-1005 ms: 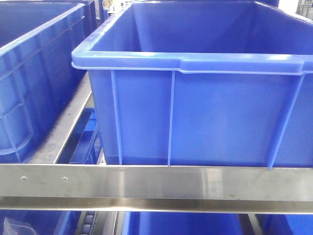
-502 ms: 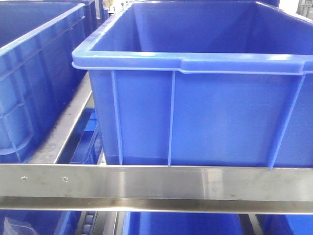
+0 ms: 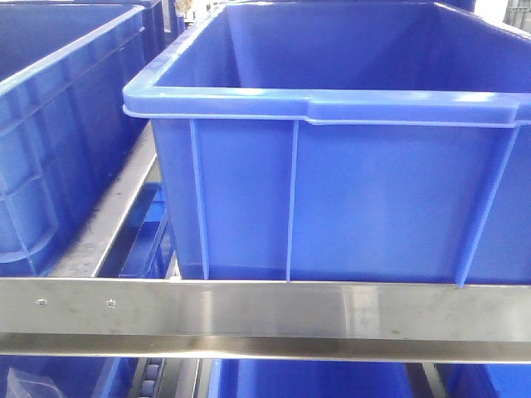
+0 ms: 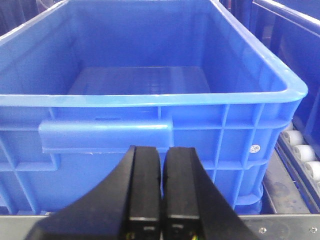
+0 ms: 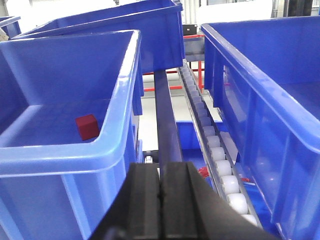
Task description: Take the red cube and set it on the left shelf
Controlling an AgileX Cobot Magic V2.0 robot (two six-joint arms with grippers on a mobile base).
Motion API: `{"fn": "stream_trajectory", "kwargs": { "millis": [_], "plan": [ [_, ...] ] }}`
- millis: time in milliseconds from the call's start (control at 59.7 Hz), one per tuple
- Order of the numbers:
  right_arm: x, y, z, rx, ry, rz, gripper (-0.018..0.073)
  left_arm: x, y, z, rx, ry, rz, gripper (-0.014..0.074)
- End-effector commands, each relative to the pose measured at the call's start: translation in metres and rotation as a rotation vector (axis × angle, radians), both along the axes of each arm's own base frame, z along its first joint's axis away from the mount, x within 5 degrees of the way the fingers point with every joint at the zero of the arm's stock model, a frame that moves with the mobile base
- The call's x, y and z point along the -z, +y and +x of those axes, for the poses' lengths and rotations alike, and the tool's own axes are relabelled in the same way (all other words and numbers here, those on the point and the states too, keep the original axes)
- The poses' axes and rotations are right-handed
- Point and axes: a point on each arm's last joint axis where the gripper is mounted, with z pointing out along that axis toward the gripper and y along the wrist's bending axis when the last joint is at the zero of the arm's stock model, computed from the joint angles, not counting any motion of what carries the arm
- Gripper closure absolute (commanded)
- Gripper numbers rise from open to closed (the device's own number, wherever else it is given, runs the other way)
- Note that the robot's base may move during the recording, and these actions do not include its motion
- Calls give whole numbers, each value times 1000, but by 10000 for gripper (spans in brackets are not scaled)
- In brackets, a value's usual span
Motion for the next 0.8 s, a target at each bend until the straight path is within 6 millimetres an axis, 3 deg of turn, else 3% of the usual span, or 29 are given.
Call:
{"fn": "stream_trajectory", "kwargs": {
  "millis": [0, 787],
  "plan": [
    [-15, 0, -4, 10, -130, -33, 508, -1, 0, 0, 5, -80, -9, 495],
    [-15, 0, -4, 10, -131, -33, 508, -1, 0, 0, 5, -80, -9, 495]
  ]
}}
